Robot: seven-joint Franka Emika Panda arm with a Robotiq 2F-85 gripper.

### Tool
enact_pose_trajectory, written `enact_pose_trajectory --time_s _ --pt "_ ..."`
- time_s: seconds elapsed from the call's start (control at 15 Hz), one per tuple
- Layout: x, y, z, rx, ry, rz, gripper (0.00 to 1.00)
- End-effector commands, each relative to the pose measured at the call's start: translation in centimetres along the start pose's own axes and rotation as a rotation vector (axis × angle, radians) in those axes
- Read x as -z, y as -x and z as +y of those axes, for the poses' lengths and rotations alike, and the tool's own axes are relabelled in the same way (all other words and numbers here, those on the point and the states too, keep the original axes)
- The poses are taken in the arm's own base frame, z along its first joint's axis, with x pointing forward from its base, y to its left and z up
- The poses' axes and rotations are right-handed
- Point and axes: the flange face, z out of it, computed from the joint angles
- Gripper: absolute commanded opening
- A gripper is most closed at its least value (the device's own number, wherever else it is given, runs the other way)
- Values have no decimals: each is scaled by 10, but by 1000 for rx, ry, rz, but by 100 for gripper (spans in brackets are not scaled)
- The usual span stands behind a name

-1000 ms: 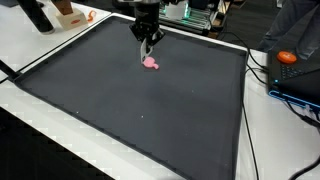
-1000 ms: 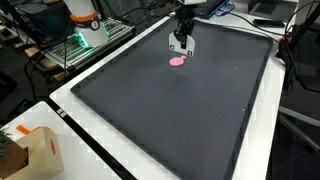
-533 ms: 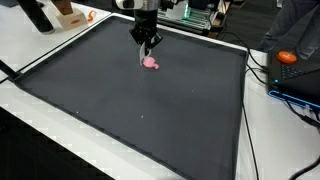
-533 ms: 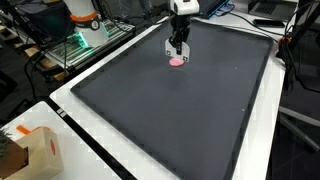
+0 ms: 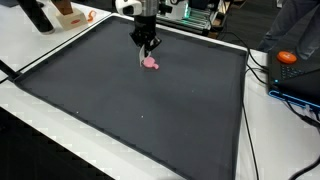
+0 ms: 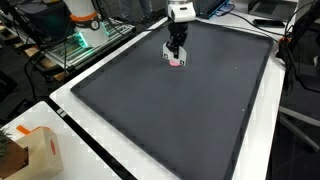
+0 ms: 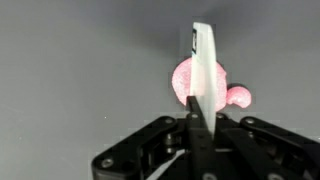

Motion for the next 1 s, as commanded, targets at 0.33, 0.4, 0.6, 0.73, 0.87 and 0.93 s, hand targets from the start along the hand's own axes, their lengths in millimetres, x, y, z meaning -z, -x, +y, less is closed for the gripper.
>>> enact_pose_trajectory --time_s 0.33,0.4,0.6,0.73,0.87,0.93 --pt "-23 -7 -3 15 8 8 1" --pt "-24 -9 -4 20 8 15 1" --pt "-25 -20 -4 35 27 32 1" --pt "-24 -27 -6 50 34 40 1" --pt "-23 -36 -9 60 33 51 1" --pt "-24 -38 -10 62 33 52 1"
